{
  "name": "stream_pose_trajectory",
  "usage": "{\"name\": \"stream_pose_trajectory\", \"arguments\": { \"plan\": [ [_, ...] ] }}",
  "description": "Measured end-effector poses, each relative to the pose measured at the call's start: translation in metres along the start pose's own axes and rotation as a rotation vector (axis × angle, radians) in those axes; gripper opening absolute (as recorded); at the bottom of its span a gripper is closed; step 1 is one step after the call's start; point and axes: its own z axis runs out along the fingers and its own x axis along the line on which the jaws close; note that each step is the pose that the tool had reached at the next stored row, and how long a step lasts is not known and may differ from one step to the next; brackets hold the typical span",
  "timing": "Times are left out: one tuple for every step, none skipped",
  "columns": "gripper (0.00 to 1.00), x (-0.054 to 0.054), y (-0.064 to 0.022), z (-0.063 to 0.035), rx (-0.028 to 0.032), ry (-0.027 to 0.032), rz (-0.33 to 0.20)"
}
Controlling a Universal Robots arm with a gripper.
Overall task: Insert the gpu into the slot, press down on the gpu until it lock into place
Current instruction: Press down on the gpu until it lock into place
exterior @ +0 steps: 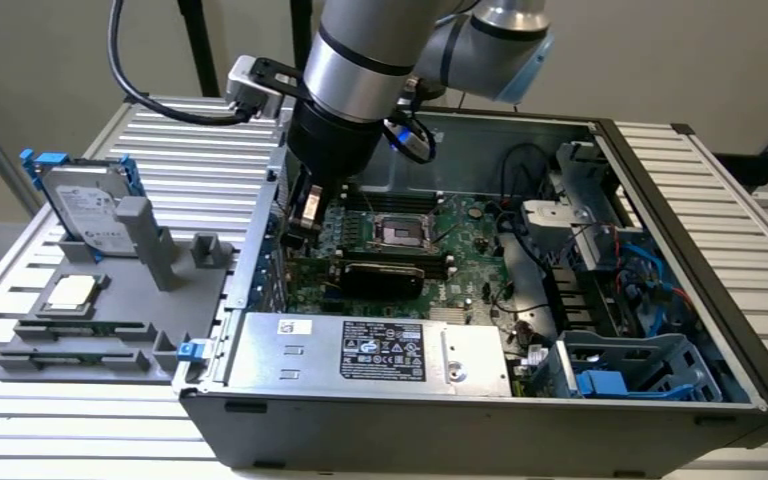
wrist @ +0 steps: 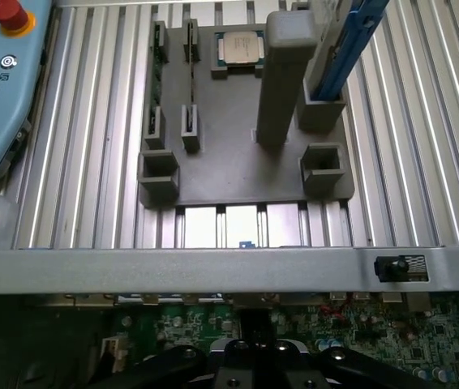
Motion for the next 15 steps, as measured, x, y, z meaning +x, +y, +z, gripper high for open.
{"name": "stream_pose_trajectory", "arguments": {
  "plan": [
    [0.11, -0.0002, 0.0, 0.0001, 0.0001, 0.0001, 0.0],
    [0.11, -0.0003, 0.0003, 0.0001, 0.0001, 0.0002, 0.0],
    [0.11, -0.0003, 0.0006, 0.0002, 0.0001, 0.0003, 0.0],
    [0.11, -0.0004, 0.0009, 0.0003, 0.0001, 0.0004, 0.0],
    [0.11, -0.0004, 0.0012, 0.0004, 0.0001, 0.0003, 0.0],
    [0.11, -0.0004, 0.0015, 0.0002, 0.0001, 0.0002, 0.0],
    [0.11, -0.0004, 0.0019, -0.0003, 0.0, 0.0005, 0.0],
    [0.11, -0.0003, 0.0023, -0.001, -0.0002, 0.0005, 0.0],
    [0.11, -0.0003, 0.0029, -0.0022, -0.0008, 0.0007, 0.0],
    [0.11, -0.0002, 0.0034, -0.0033, -0.0014, 0.0009, 0.0],
    [0.11, -0.0002, 0.0036, -0.0037, -0.001, 0.0006, 0.0],
    [0.11, -0.0003, 0.0036, -0.0037, -0.0008, 0.0005, 0.0],
    [0.11, -0.0003, 0.0036, -0.0037, -0.0007, 0.0006, 0.0],
    [0.11, -0.0003, 0.0038, -0.0037, -0.0008, 0.0009, 0.0],
    [0.11, -0.0002, 0.0039, -0.0036, -0.0008, 0.0012, 0.0]
  ]
}}
